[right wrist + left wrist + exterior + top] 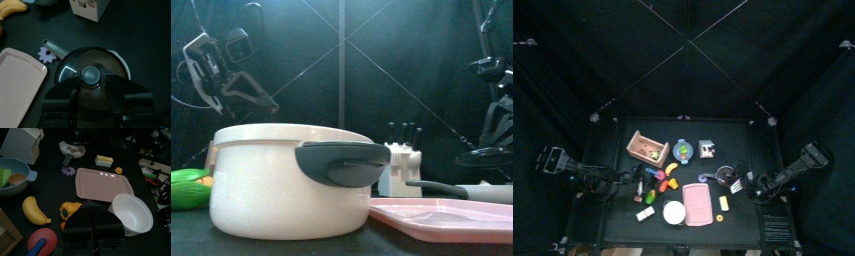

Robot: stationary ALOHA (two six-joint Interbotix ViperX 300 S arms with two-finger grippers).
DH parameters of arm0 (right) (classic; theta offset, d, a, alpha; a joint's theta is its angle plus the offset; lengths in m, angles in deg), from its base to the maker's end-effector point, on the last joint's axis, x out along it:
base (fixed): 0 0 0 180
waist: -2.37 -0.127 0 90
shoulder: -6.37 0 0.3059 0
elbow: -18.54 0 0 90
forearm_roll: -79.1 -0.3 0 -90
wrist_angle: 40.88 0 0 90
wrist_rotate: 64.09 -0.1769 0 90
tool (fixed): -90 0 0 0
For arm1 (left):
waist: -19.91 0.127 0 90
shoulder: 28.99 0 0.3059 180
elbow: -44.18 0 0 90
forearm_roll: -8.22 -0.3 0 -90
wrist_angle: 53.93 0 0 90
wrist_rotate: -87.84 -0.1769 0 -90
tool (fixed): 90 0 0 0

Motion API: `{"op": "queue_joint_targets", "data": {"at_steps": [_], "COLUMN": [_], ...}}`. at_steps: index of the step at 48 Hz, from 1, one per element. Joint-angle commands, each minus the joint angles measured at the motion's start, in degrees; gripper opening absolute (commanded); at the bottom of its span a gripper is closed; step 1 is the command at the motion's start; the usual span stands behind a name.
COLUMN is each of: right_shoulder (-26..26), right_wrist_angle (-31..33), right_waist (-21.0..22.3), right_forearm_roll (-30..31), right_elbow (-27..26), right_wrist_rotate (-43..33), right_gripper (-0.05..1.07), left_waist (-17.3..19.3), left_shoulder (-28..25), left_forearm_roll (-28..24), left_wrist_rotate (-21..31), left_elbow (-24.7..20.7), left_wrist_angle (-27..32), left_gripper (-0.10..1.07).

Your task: Place pot lid on pan

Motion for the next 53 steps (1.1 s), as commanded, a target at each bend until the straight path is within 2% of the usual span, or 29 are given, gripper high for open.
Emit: {"op": "queue_joint_targets", "data": {"at_steps": [1, 8, 32, 53], "right_shoulder": [1.85, 4.31, 11.51, 13.27], "right_wrist_angle": [2.11, 4.83, 4.83, 4.39], "right_waist": [-1.49, -2.99, -2.90, -1.05], "right_forearm_roll": [0.70, 1.05, 0.44, 0.97], "right_elbow": [-1.23, -1.58, -2.20, -2.46], "right_wrist_rotate": [-2.55, -4.92, -7.03, -7.03], "right_gripper": [0.70, 0.70, 0.70, 0.70], "left_waist": [-0.09, -0.09, -0.09, -0.09], "left_shoulder": [0.00, 0.09, 0.09, 0.09], "left_forearm_roll": [0.00, 0.00, -0.09, 0.00], "left_wrist_rotate": [-0.09, -0.09, -0.18, -0.18], "left_elbow": [-0.88, -0.88, -0.88, -0.79], "left_wrist_angle": [-0.18, -0.18, -0.18, -0.18], "left_gripper": [-0.03, -0.03, -0.03, -0.03]}}
